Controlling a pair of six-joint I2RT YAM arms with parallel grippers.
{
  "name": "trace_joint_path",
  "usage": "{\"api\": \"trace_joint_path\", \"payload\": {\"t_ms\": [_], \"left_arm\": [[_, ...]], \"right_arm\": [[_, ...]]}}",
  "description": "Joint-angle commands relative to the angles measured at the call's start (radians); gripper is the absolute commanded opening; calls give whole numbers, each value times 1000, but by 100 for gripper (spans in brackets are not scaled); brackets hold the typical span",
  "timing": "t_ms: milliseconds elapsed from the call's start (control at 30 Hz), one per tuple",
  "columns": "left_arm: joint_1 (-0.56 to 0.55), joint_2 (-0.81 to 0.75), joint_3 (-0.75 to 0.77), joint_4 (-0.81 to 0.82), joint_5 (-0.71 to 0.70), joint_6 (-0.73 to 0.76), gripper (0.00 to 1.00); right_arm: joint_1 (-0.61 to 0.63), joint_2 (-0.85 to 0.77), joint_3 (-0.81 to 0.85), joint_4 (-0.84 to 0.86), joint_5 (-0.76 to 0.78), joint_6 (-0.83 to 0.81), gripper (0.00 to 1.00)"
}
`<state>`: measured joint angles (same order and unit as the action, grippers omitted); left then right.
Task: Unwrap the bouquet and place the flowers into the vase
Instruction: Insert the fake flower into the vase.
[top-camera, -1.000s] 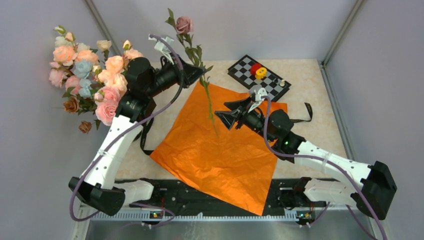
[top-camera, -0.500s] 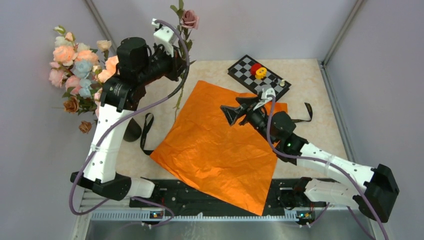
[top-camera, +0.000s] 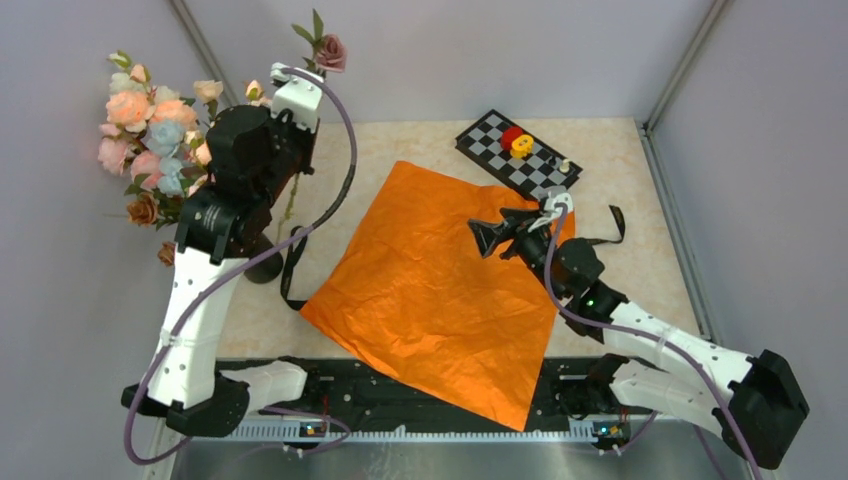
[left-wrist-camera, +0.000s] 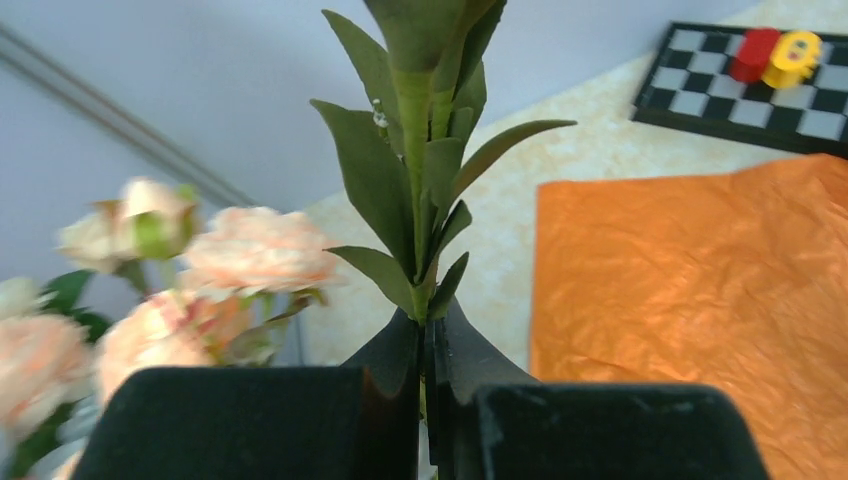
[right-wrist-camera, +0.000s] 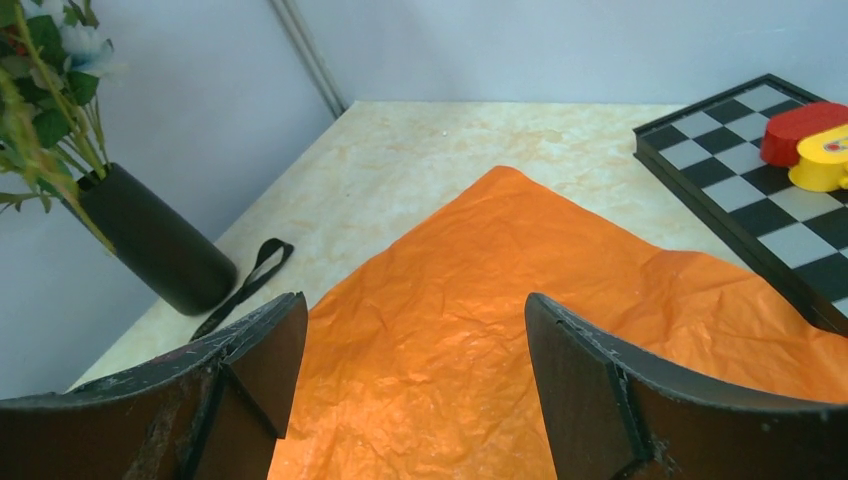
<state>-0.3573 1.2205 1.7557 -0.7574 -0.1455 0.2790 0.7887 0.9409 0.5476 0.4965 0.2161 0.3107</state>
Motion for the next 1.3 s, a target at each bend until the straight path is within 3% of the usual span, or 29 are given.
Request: {"api": "trace_joint_path", "payload": {"t_ms": [0, 300, 633, 867, 1133, 1267], "left_arm": [[9, -70, 19, 118, -129, 87, 0], [22, -89, 16, 180, -94, 213, 0], [23, -34, -6, 249, 128, 215, 0], [44, -3, -23, 259, 80, 257, 0], [183, -24, -31, 281, 125, 229, 0], [196, -45, -36, 252, 118, 216, 0]], "right_arm": [[-39, -48, -36, 82, -29, 39, 82], [-51, -48, -49, 107, -55, 40, 82], [-52, -30, -38, 113, -75, 51, 82], [-52, -35, -37, 103, -77, 52, 82], [-52, -32, -42, 108, -86, 58, 82], [-52, -34, -43, 106, -82, 56, 81]]}}
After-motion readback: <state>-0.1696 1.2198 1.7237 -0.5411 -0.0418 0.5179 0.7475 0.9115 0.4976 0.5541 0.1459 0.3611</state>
